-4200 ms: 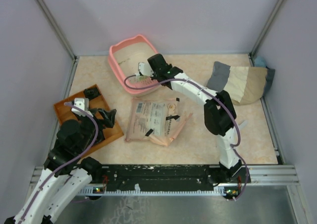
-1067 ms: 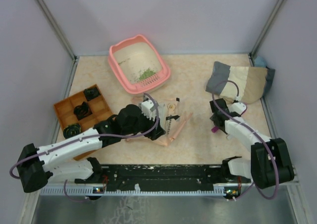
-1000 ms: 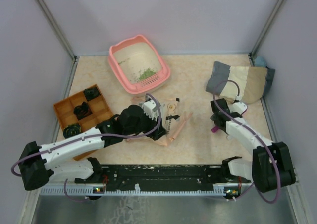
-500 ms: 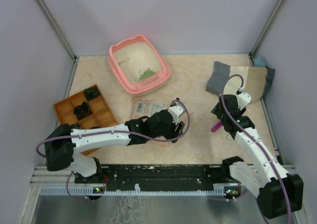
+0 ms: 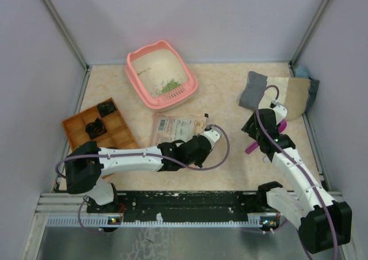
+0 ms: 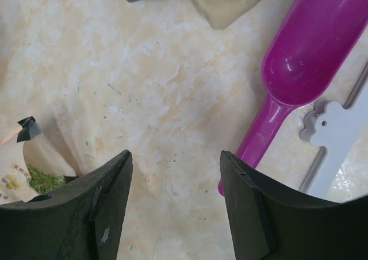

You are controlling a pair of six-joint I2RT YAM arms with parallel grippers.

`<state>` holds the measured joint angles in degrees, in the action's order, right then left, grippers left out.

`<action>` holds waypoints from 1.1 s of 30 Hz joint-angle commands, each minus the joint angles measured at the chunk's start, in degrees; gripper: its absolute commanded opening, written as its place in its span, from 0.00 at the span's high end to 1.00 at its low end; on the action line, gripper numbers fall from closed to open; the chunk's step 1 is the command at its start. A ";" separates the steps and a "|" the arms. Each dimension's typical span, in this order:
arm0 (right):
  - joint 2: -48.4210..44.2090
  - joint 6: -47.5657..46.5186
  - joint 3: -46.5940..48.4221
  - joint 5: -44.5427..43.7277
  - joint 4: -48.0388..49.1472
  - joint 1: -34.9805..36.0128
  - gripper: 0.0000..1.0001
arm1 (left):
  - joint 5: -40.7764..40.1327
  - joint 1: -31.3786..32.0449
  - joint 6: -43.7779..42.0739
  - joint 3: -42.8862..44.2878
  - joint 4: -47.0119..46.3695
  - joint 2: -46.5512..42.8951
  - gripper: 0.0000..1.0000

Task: Fill the litter box with clean litter
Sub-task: Place the spatula at the center of the board, then close the cat litter bag at the center of the board.

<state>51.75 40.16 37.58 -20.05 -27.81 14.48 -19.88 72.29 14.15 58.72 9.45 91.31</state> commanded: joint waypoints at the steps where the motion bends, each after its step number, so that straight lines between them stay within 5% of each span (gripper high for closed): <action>1: 0.43 -1.00 0.55 3.95 4.45 0.24 0.39 | -4.17 0.42 1.37 2.12 1.65 -1.10 0.90; 5: 0.85 -1.51 -0.72 7.95 6.93 0.26 0.40 | -7.42 0.34 7.02 3.28 6.64 -1.93 0.99; 21: 1.71 -0.59 -6.98 33.34 26.22 0.36 0.37 | -9.65 -2.49 26.15 -7.00 7.77 -15.35 0.98; 33: 7.82 4.00 -12.21 38.40 38.56 1.45 0.51 | -11.94 -3.13 33.80 -12.76 11.31 -20.69 1.00</action>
<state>57.87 42.87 26.09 14.81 2.44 15.40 -30.48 69.17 44.53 47.44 18.28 73.43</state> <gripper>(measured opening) 0.519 0.019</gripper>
